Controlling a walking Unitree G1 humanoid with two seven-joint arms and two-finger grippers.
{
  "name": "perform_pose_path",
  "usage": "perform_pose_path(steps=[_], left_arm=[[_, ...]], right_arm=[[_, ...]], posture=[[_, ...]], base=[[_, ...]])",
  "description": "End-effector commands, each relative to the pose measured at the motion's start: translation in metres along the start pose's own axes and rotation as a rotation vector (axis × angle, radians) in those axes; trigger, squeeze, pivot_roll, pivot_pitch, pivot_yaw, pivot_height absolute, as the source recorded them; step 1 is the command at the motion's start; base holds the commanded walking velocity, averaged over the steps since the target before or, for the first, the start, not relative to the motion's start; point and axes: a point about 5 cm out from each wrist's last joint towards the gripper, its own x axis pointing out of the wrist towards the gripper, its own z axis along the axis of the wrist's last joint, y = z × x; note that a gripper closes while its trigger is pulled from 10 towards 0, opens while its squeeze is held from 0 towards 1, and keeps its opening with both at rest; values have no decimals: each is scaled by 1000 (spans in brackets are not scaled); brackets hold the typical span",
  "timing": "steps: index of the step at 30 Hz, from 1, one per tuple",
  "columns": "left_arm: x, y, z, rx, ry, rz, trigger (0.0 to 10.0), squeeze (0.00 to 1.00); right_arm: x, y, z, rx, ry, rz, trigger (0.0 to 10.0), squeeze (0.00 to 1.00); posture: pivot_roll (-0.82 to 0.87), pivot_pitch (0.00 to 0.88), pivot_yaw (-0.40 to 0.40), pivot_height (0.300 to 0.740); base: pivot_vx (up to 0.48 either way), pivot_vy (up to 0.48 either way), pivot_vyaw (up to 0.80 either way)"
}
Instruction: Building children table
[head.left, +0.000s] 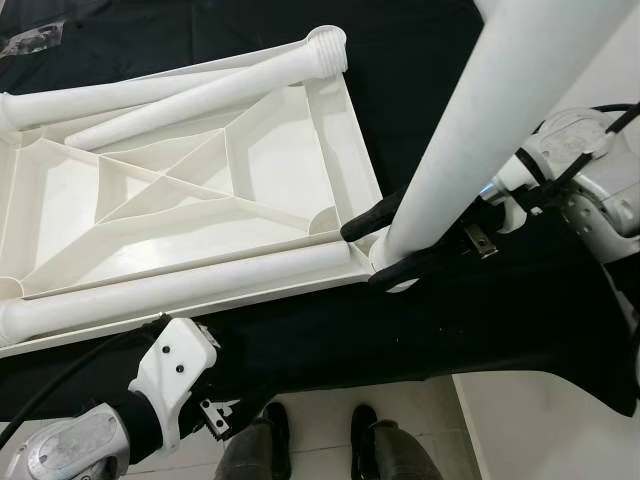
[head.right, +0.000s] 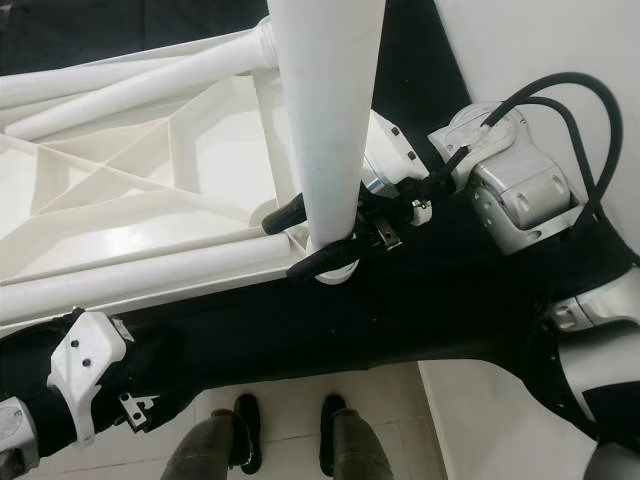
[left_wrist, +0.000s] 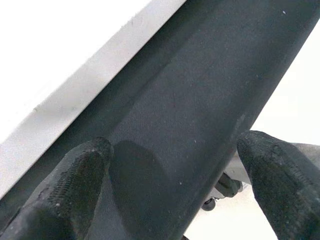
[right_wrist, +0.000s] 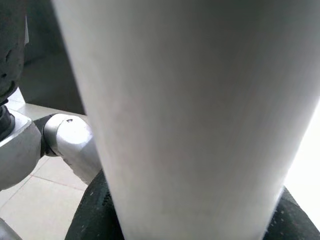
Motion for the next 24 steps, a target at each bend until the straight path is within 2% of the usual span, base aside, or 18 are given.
perform_pose_path(steps=[1,2,3,5,6,8,11,13,17,19,22,24], left_arm=[[0,-3,-8,-28,32,-11,10000,0],[1,-3,-8,-28,31,-11,10000,0],[1,-3,-8,-28,31,-11,10000,0],[2,-3,-8,-28,30,-11,10000,0],[2,-3,-8,-28,30,-11,10000,0],[4,-3,-8,-27,29,-9,10000,0],[5,-2,-8,-26,28,-10,10000,0],[7,-2,-8,-22,24,-19,10000,0],[9,-1,-8,-19,21,-21,10000,0],[11,1,-7,-17,16,-23,10000,0],[13,1,-7,-16,13,-26,10000,0],[15,0,-8,-16,10,-31,10000,0]], right_arm=[[16,13,-31,162,14,98,10000,0],[15,6,-28,172,-61,58,10000,0],[15,6,-28,172,-61,58,10000,0],[11,-4,-26,178,-185,-13,10000,0],[11,-4,-26,178,-185,-13,10000,0],[8,-9,-27,182,-271,-96,10000,0],[7,-10,-27,184,-298,-135,10000,0],[2,-7,-28,190,-339,-250,10000,0],[0,-5,-30,200,-333,-311,10000,0],[-1,-4,-34,214,-321,-390,10000,0],[-1,-3,-36,222,-321,-442,10000,0],[1,1,-40,240,-325,-537,10000,0]], posture=[[134,446,30,740],[131,444,27,740],[131,444,27,740],[128,439,26,740],[128,439,26,740],[126,433,32,740],[121,429,35,740],[118,425,37,740],[104,417,39,740],[93,412,39,740],[90,411,38,740],[82,407,35,740]], base=[[0,0,0],[0,0,0],[0,0,0],[0,0,0],[0,0,0],[0,0,0],[0,0,0],[0,0,0],[0,0,0],[0,0,0],[0,0,0],[0,0,0]])
